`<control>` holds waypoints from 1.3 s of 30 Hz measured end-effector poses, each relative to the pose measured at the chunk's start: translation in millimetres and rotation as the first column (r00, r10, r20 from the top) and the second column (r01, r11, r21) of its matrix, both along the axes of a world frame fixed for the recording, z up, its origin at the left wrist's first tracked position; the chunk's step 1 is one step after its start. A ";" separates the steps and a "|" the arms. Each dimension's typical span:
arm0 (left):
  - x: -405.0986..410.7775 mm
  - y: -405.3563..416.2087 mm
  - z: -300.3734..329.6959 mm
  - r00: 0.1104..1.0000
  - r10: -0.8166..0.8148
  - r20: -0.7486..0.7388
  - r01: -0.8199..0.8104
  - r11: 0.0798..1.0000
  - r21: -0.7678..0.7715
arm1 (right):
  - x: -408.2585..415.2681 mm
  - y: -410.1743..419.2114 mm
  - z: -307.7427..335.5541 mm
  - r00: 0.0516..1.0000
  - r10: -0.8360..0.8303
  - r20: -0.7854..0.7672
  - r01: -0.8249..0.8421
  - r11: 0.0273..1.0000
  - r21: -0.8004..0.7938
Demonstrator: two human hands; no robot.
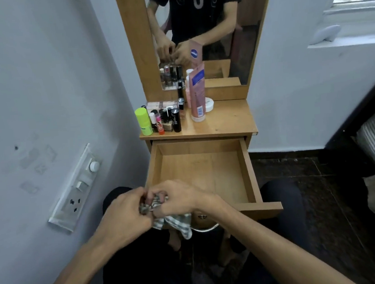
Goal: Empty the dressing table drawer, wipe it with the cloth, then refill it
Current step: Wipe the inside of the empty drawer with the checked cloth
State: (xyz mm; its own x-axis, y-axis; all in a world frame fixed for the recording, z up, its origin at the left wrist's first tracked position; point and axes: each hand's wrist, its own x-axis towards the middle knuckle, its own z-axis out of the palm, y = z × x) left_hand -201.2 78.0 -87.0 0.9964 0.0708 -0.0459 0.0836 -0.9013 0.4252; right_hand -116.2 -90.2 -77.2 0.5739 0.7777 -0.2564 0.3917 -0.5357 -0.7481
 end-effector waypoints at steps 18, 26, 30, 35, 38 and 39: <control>67.1 -227.1 9.5 0.960 -0.276 -0.043 0.255 0.931 -0.261 | 36.9 -223.7 44.6 0.978 -0.205 0.044 0.207 0.913 -0.351; 174.9 -227.6 -2.4 0.889 -0.323 0.324 0.318 0.945 0.072 | 102.1 -227.8 -10.1 0.716 -0.602 0.355 0.567 0.797 0.208; 193.6 -215.7 -39.0 0.892 -0.376 0.252 0.318 0.916 0.244 | 105.7 -210.7 -61.1 0.683 -0.669 0.292 0.608 0.743 0.280; 205.2 -213.8 -58.3 0.975 -0.165 0.152 0.178 0.981 -0.079 | 104.3 -193.7 -71.7 0.648 -0.749 0.136 0.687 0.652 0.321; 196.4 -213.8 -64.5 0.991 -0.131 -0.028 0.111 0.924 -0.367 | 103.6 -195.5 -63.1 0.678 -0.716 0.167 0.683 0.697 0.218; 193.4 -211.1 -66.2 0.986 -0.130 -0.109 0.069 0.893 -0.444 | 102.7 -197.0 -58.6 0.705 -0.680 0.201 0.659 0.733 0.170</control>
State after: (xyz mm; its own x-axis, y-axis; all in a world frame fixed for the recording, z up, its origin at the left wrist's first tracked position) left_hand -7.8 -133.1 -153.2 0.9798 -0.0860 -0.1808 0.0864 -0.6333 0.7691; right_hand -13.5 -287.2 -135.8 0.9843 0.1766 0.0003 0.1202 -0.6686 -0.7339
